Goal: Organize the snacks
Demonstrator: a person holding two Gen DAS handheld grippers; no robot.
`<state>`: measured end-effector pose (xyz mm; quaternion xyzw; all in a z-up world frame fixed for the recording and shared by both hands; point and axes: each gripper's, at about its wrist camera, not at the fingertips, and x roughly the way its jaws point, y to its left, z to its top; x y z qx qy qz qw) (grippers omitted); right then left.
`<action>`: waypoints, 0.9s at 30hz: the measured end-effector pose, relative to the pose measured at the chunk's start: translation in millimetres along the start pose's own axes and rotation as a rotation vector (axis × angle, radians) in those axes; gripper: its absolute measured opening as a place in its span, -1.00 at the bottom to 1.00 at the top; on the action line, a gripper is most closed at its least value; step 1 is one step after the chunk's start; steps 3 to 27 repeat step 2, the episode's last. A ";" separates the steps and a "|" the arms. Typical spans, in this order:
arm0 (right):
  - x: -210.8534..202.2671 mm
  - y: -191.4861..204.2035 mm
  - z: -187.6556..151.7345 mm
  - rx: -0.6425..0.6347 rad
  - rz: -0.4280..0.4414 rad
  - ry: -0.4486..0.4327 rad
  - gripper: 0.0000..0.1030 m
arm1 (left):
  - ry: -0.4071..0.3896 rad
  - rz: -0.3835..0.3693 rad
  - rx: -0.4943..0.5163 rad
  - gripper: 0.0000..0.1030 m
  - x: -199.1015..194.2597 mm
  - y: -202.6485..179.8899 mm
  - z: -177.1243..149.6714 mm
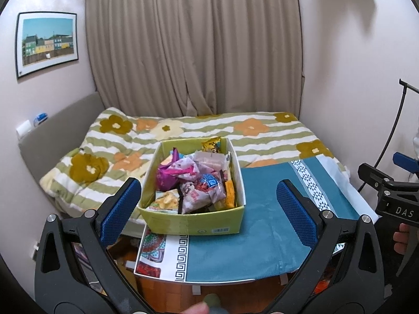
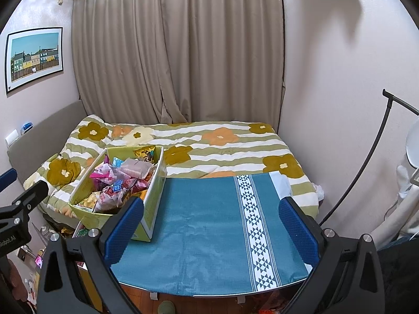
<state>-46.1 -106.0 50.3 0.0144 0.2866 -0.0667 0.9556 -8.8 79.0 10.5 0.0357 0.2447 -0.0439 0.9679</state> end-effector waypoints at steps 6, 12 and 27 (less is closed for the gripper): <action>-0.5 0.7 -0.4 -0.001 -0.001 0.005 0.99 | 0.004 0.002 -0.006 0.99 0.1 2.8 -1.1; -0.5 0.7 -0.4 -0.001 -0.001 0.005 0.99 | 0.004 0.002 -0.006 0.99 0.1 2.8 -1.1; -0.5 0.7 -0.4 -0.001 -0.001 0.005 0.99 | 0.004 0.002 -0.006 0.99 0.1 2.8 -1.1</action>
